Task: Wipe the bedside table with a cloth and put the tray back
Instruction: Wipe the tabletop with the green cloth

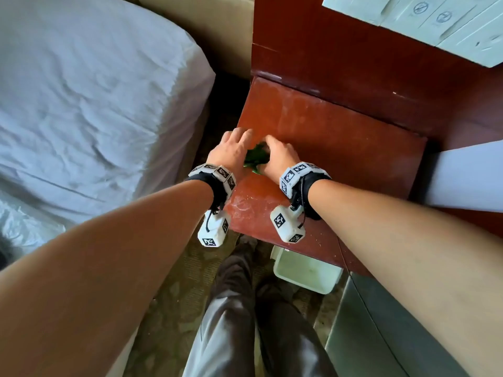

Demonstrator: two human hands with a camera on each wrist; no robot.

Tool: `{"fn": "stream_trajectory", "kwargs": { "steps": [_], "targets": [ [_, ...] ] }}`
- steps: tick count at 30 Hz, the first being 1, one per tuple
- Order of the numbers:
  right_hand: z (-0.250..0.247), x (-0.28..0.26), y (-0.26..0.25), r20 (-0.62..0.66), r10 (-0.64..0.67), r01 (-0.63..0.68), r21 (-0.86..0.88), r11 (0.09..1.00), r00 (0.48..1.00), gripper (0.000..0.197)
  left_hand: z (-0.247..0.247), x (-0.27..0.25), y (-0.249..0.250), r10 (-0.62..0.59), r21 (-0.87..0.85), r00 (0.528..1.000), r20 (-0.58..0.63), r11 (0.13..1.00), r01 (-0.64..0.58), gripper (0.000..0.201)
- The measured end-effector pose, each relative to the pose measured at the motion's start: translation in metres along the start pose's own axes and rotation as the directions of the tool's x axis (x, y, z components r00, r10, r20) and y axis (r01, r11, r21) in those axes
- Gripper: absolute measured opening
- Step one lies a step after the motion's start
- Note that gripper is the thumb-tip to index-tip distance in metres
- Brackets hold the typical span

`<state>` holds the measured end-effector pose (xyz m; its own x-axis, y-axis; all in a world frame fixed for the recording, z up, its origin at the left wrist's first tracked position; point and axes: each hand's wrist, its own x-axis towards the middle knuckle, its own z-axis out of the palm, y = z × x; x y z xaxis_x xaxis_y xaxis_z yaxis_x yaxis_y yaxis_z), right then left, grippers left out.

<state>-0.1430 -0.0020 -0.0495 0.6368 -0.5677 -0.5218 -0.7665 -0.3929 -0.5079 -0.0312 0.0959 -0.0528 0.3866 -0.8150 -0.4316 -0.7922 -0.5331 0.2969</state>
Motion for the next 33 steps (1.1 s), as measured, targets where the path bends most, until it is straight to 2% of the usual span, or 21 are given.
{"fn": "stream_trajectory", "kwargs": {
  "steps": [4,6,8,12,16,21,27,33],
  "targets": [
    [0.003,-0.001,-0.004,-0.003,0.027,-0.027,0.082,0.996,1.0,0.037,-0.005,0.013,0.0,0.05,0.056,0.998,0.042,0.997,-0.053,0.037],
    [0.007,0.001,0.002,-0.02,0.066,-0.062,0.138,0.988,0.998,0.04,-0.007,0.014,-0.006,0.039,0.059,0.999,0.033,0.997,-0.041,0.031],
    [0.01,0.001,0.013,-0.025,0.085,-0.082,0.101,0.991,0.996,0.047,-0.011,0.018,-0.012,0.002,0.092,1.0,0.011,0.996,-0.002,0.032],
    [0.014,-0.01,0.031,-0.147,0.037,-0.062,-0.166,0.984,0.988,0.057,-0.019,0.029,-0.02,-0.012,0.161,0.999,-0.05,0.987,0.02,0.033],
    [0.024,-0.017,0.042,-0.044,0.068,-0.079,-0.352,0.933,0.997,0.075,-0.019,0.037,-0.019,-0.012,0.055,1.0,-0.026,0.998,0.014,0.032],
    [0.032,-0.02,0.044,0.0,0.094,-0.086,-0.395,0.915,0.996,0.078,-0.01,0.035,-0.018,0.058,0.034,0.993,0.104,0.998,-0.061,0.046],
    [0.032,-0.026,0.046,-0.034,0.072,-0.08,-0.407,0.91,0.997,0.075,0.01,0.006,-0.013,0.089,0.002,0.983,0.159,0.996,-0.09,0.041],
    [0.033,-0.025,0.05,-0.015,0.06,-0.061,-0.384,0.921,0.998,0.072,0.03,-0.028,-0.005,0.117,0.004,0.975,0.189,0.993,-0.119,0.04]
  ]
}}
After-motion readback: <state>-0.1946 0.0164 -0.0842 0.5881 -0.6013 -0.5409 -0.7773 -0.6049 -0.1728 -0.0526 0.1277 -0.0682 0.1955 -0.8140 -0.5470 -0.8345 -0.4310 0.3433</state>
